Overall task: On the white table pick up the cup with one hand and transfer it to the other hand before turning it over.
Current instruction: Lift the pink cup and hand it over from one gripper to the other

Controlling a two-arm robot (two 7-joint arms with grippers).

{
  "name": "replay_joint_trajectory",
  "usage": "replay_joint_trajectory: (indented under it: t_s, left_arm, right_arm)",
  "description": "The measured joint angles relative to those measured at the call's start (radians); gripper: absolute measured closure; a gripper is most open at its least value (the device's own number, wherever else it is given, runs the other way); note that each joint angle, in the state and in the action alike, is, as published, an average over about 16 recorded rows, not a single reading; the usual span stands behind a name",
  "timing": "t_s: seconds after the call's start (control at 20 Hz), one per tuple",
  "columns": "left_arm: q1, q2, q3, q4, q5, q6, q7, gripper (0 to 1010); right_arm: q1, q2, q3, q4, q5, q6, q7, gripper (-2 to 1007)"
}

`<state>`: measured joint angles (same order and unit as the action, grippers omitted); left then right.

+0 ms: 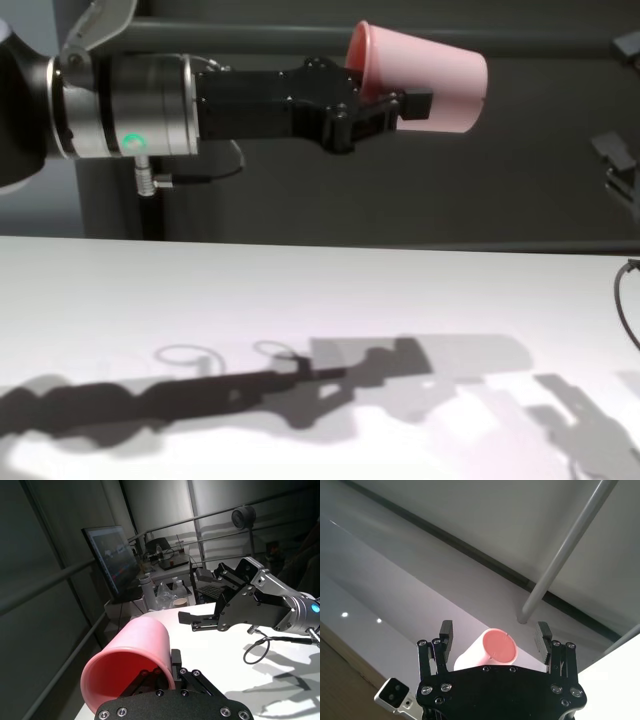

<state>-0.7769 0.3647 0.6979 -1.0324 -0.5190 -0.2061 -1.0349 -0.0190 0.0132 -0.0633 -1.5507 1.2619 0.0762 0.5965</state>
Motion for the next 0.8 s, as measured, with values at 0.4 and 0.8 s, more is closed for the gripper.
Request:
replay_joint_trajectory:
  t_s: [0.4,0.8]
  left_arm:
    - [0.000,0.000,0.000,0.000,0.000,0.000,0.000,968]
    - [0.000,0.000,0.000,0.000,0.000,0.000,0.000,967]
  right_arm:
    - [0.048,-0.018,-0.018,0.080,0.072,0.021,0.041,3]
    - [0.100,-0.026,-0.042,0.151,0.107,0.025,0.062,3]
